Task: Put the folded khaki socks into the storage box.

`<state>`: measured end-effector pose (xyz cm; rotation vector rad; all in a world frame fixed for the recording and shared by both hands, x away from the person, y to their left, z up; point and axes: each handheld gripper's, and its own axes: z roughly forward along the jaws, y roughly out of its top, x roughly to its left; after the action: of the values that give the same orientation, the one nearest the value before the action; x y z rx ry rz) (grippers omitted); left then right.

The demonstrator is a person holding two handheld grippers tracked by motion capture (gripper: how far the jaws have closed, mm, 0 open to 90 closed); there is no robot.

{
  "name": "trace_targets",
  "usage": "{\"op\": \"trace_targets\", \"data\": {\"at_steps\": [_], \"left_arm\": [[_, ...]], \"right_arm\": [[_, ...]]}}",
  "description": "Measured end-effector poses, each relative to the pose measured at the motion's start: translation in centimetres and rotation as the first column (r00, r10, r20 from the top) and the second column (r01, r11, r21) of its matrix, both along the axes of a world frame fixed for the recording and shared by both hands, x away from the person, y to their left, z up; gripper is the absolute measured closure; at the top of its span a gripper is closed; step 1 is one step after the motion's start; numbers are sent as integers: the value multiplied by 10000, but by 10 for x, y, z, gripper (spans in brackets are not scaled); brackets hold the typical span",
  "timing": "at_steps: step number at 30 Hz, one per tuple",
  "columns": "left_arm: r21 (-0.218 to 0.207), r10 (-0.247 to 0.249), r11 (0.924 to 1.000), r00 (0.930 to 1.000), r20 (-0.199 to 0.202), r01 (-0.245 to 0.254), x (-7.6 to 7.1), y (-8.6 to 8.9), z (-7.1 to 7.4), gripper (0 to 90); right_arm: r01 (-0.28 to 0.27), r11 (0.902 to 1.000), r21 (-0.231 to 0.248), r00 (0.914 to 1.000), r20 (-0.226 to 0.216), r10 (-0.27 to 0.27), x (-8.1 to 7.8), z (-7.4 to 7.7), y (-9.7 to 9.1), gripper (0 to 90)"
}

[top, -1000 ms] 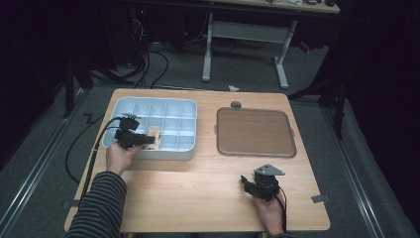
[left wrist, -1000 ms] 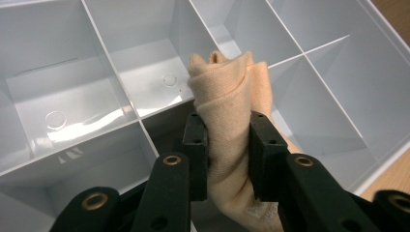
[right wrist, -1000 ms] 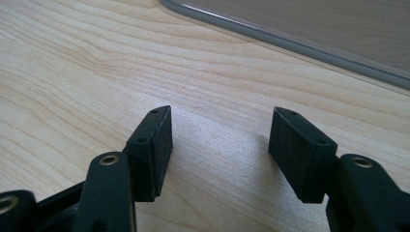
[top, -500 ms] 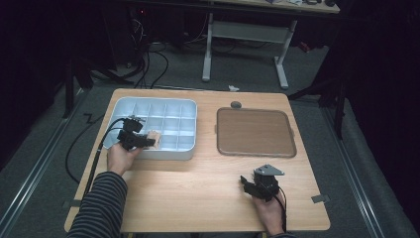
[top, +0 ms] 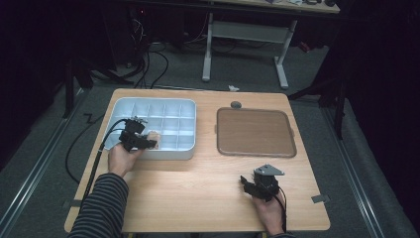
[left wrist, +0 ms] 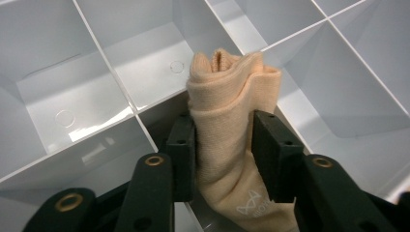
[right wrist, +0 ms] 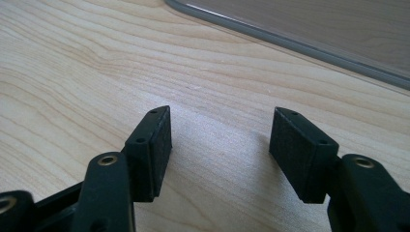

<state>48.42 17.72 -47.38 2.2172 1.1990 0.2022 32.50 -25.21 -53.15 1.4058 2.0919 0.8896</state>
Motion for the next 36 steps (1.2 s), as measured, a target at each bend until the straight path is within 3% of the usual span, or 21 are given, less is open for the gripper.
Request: {"op": "trace_targets", "data": {"at_steps": [7,13,19,24,29,33,36], "left_arm": [[-439,382,9984,9969,690,-353,-5,4,14,577],[-852,1014,9920,9904,934,-936,0,8,15,617],[-658,1094,9924,9905,835,-1041,2,6,11,799],[156,904,9957,9937,661,-916,1,-2,2,827],[147,927,9955,9943,520,-935,3,-2,1,820],[325,755,9964,9945,726,-780,0,-3,1,730],[-54,934,9956,9922,826,-933,-3,0,2,658]], "right_arm": [[7,10000,3,10000,-7,-7,0,0,0,407],[-3,10000,3,10000,-4,3,0,0,0,406],[-4,10000,5,10000,-5,4,0,0,0,406],[-6,10000,7,10000,-4,6,0,0,0,405],[5,10000,18,10000,-13,-5,0,0,0,405],[8,10000,31,10000,-16,-8,0,0,0,405],[14,10000,30,10000,-20,-14,0,0,0,404]]}}
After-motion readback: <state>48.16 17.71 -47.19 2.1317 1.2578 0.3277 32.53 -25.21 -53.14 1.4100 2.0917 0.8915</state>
